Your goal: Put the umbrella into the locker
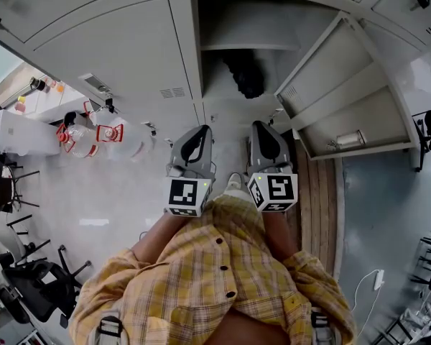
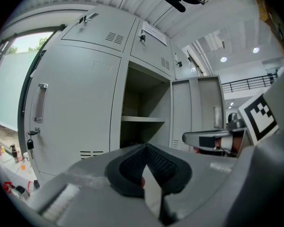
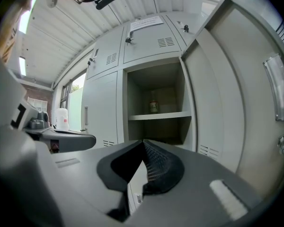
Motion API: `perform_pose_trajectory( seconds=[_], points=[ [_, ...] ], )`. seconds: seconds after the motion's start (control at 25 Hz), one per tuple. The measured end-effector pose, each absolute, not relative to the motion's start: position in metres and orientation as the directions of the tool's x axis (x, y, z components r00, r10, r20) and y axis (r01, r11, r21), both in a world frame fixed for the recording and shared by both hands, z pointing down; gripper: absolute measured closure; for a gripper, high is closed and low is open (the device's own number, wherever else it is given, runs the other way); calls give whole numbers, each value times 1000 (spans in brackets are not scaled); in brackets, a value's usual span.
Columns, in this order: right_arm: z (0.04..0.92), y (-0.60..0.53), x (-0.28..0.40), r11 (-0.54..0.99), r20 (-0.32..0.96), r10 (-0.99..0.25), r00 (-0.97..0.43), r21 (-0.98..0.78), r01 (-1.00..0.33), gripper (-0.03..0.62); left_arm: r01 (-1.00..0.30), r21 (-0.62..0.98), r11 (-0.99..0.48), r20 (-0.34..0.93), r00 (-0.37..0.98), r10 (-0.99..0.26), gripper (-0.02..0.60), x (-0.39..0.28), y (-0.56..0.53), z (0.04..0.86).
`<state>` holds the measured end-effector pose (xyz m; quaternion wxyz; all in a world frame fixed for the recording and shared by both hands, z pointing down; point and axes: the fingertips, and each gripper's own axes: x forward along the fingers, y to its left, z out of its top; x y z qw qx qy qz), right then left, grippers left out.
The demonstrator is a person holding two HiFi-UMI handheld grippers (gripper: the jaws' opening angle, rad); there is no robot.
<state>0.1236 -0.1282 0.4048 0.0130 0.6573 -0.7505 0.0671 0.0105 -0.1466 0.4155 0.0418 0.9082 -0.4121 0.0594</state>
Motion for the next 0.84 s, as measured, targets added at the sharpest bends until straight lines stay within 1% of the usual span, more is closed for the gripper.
perform_pose_trajectory(
  seconds=[0.84],
  points=[
    [409,-127,129,130,113,-984,-139,-84,-988,595,-754,24,-656,147,652,-744,577,16,-151,419]
  ],
)
